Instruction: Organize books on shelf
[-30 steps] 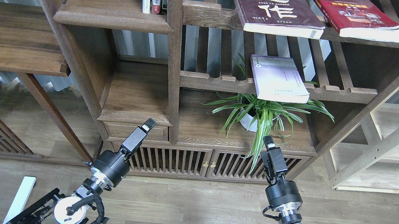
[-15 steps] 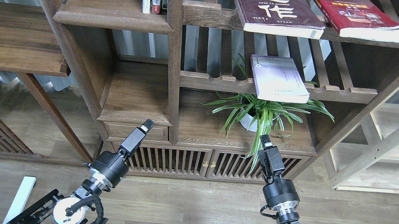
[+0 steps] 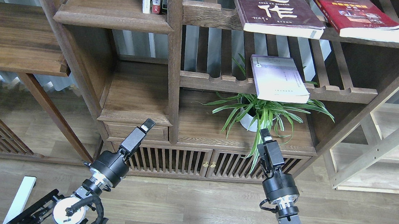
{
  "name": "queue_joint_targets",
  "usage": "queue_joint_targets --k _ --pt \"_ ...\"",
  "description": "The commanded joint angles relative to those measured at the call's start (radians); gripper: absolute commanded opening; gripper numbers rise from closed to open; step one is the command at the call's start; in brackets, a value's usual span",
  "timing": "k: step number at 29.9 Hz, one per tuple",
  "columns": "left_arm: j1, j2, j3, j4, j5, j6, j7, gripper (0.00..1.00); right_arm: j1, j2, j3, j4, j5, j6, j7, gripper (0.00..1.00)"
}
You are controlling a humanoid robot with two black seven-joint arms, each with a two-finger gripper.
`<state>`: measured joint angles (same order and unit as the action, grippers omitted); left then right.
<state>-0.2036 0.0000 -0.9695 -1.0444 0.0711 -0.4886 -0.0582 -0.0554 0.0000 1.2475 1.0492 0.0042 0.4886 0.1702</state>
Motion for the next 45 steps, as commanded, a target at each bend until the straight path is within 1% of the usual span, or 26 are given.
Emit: queue_joint_targets --k 1,7,13,17,23,26,28,33,38,42,45 --pt "0.001 0.000 0.000 0.000 -0.001 0.000 0.000 0.99 0.000 0.000 0.004 0.000 0.000 0.000 0.000 1.00" --pt "0.001 0.000 0.000 0.000 -0.001 0.000 0.000 0.99 0.005 0.000 0.020 0.006 0.002 0.000 0.000 1.00" --pt "-0.002 0.000 -0.005 0.003 -0.001 0.000 -0.002 0.99 0.043 0.000 0.084 0.041 0.005 0.000 -0.009 1.00" --pt "-0.005 0.000 -0.006 0.003 -0.001 0.000 -0.002 0.99 0.042 -0.026 0.084 0.069 0.006 0.000 -0.009 1.00" --pt "-0.008 0.000 -0.005 0.004 -0.001 0.000 -0.002 0.99 0.069 -0.028 0.090 0.071 0.020 0.000 -0.008 1.00" --pt "-0.010 0.000 -0.006 0.004 -0.001 0.000 -0.002 0.99 0.095 -0.058 0.116 0.092 0.040 0.000 -0.011 1.00" --pt "-0.011 0.000 -0.006 0.006 -0.001 0.000 -0.002 0.99 0.114 -0.106 0.124 0.118 0.052 -0.004 -0.011 1.00" --pt "-0.011 0.000 -0.006 0.011 -0.005 0.000 -0.002 0.99 0.176 -0.201 0.130 0.173 0.172 -0.136 -0.009 1.00" --pt "-0.016 0.000 -0.006 0.011 -0.008 0.000 -0.002 0.99 0.193 -0.241 0.145 0.189 0.197 -0.191 -0.009 1.00" --pt "-0.019 0.000 -0.006 0.011 -0.013 0.000 -0.002 0.99 0.221 -0.264 0.178 0.209 0.204 -0.260 -0.011 1.00" --pt "-0.023 0.000 -0.006 0.012 -0.013 0.000 -0.002 0.99 0.278 -0.319 0.194 0.212 0.221 -0.275 -0.011 1.00"
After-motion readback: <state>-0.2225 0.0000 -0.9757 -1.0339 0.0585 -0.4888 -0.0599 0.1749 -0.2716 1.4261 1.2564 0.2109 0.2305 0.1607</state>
